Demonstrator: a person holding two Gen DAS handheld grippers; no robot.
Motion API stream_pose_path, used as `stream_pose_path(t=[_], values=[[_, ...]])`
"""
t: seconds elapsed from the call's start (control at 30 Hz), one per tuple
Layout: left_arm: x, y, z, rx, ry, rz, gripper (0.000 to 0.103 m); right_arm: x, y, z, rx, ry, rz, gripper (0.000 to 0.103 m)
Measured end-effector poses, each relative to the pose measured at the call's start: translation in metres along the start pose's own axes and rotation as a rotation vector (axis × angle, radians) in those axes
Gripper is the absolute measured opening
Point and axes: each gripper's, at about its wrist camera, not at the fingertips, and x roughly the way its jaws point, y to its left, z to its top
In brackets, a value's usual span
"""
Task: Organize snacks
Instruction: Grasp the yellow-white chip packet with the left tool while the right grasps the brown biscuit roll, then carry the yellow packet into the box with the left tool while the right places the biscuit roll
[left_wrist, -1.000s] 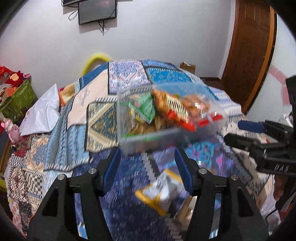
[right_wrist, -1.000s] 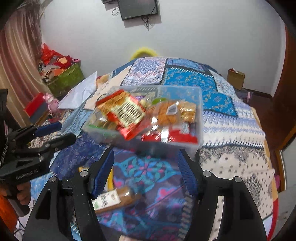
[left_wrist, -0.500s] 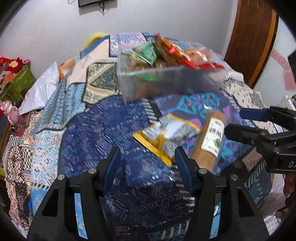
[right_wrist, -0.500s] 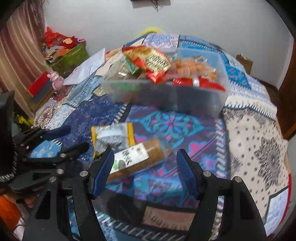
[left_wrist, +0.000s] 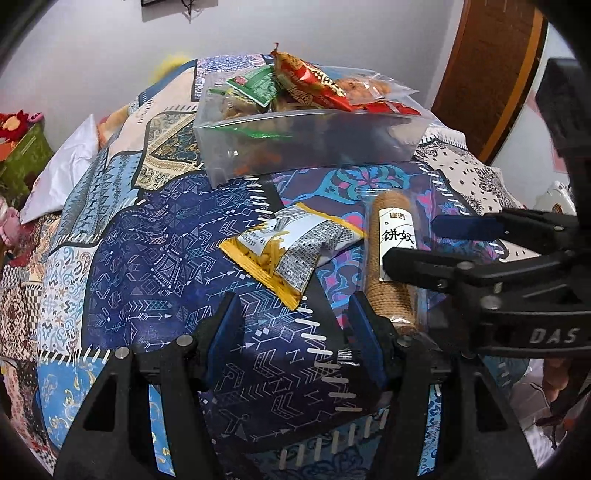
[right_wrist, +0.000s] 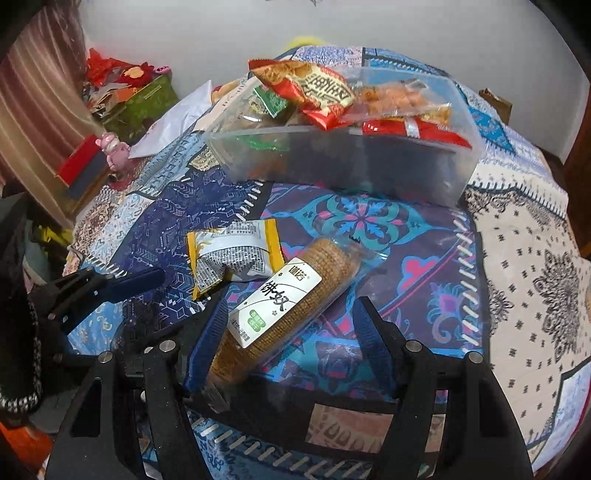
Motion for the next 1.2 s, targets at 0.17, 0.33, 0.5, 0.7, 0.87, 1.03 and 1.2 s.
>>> stream_pose_path(t=[0.17,0.33,0.5,0.7,0.87,1.03,1.2], values=[[-0.001,0.013,0.002,-0.013,-0.001,0.036,0.060,0.013,0.003,0.002,0.011,0.021,0.026,0.067],[-0.001,0.023,0.008,-0.014,-0.006,0.043,0.060,0.020,0.000,0.004,0.029,0.023,0.039,0.067],[0.003,0.019,0.016,0.012,-0.014,0.026,0.062,0.015,-0.002,0.003,-0.019,0.002,0.023,0.063],[0.015,0.010,0.030,0.059,-0.013,0.006,0.065,0.007,-0.013,0.007,-0.065,-0.005,0.009,0.046],[0.030,0.010,0.043,0.074,-0.003,-0.017,0.068,0.000,-0.027,0.009,-0.078,-0.010,-0.003,0.035],[0.049,0.014,0.050,0.058,0.039,-0.048,0.069,-0.004,-0.039,0.011,-0.061,-0.010,-0.012,0.033],[0.063,0.014,0.052,0.025,0.052,-0.041,0.069,0.001,-0.039,0.017,-0.024,-0.001,0.004,0.033]])
